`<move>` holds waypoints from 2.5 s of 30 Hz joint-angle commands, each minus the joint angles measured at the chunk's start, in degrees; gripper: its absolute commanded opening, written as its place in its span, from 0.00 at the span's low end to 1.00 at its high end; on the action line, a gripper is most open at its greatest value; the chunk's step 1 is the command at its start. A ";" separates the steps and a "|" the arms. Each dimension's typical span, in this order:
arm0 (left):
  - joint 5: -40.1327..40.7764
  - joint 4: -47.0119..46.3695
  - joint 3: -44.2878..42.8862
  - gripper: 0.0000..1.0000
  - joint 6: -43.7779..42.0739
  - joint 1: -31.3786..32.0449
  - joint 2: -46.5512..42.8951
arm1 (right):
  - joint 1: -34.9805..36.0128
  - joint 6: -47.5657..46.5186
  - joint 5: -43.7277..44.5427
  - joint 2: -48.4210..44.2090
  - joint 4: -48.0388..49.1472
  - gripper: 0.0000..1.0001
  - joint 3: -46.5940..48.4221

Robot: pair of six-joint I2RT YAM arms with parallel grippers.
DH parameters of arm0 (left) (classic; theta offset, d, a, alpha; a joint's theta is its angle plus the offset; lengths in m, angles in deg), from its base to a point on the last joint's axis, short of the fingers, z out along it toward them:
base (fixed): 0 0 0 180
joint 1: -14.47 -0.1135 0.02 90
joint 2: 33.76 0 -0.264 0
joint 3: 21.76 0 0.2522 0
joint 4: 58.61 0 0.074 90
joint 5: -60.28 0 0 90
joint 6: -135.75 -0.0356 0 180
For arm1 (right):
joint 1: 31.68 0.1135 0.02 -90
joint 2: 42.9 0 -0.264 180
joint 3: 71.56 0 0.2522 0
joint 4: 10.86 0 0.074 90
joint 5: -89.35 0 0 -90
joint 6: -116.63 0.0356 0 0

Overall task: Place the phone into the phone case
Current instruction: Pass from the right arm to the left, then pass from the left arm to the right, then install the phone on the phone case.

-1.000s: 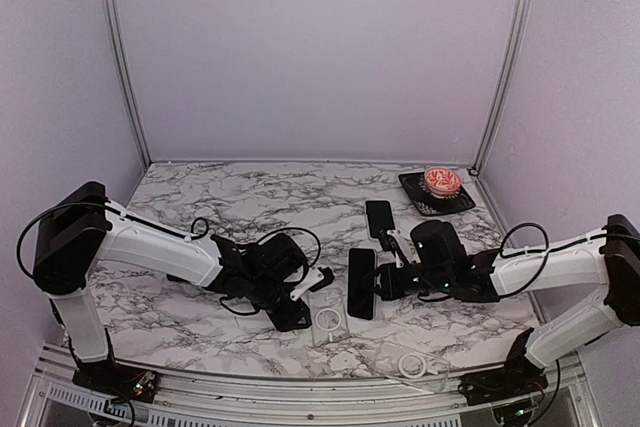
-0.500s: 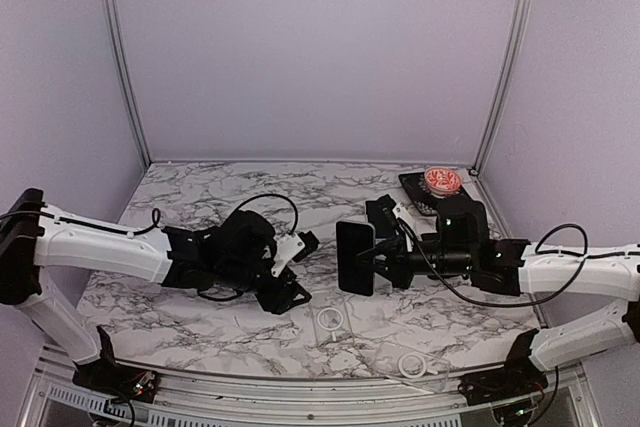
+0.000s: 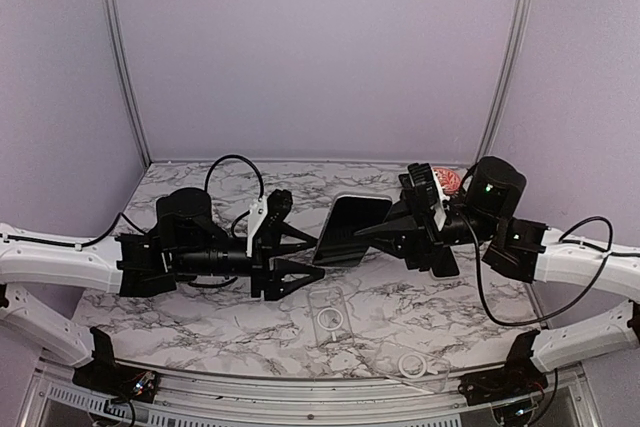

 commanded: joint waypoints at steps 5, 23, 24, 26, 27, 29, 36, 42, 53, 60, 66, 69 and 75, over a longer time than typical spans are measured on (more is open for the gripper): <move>-0.05 -3.62 -4.62 0.32 -4.49 3.14 2.85 | 0.77 -1.52 -3.12 2.42 -4.36 0.00 7.46; 8.73 -3.71 -2.44 0.00 -10.37 6.82 1.57 | 0.91 -5.41 -0.62 3.38 -10.98 0.31 9.10; 9.03 -3.71 -2.24 0.00 -10.44 6.82 1.43 | 0.91 -6.26 -0.06 3.38 -12.66 0.46 9.61; 9.53 -3.74 -1.83 0.00 -10.53 6.91 1.13 | 0.91 -7.88 1.07 3.31 -15.62 0.62 10.76; 9.70 -3.78 -1.72 0.00 -10.55 6.95 1.13 | 0.91 -8.47 1.30 3.37 -16.83 0.67 11.59; 10.11 -4.20 -1.23 0.00 -10.36 7.00 1.07 | 0.97 -9.30 1.41 3.82 -18.36 0.69 12.56; 11.51 -5.45 0.03 0.00 -9.42 7.04 1.98 | 1.15 -9.18 -3.09 7.34 -20.00 0.28 14.12; 17.63 -5.18 1.39 0.28 -7.40 7.09 3.44 | 1.35 -14.80 1.06 7.07 -24.05 0.00 11.50; 32.00 -1.12 12.23 0.95 -1.12 6.20 -4.17 | 1.03 -13.94 8.14 6.80 -3.46 0.00 -9.26; 34.74 -0.37 12.53 0.94 2.42 4.49 -1.77 | 1.17 -15.19 4.45 12.60 0.76 0.00 -9.02; 38.05 6.97 8.26 0.91 7.24 1.03 5.94 | 2.04 -15.57 2.00 16.69 -3.80 0.00 -5.90; 38.15 11.36 5.38 0.73 8.65 -0.82 10.35 | 2.96 -16.92 2.00 17.35 -7.03 0.00 -5.01; 29.72 14.13 0.68 0.39 7.29 -1.17 18.30 | 3.28 -17.74 4.39 18.96 -9.97 0.00 -3.76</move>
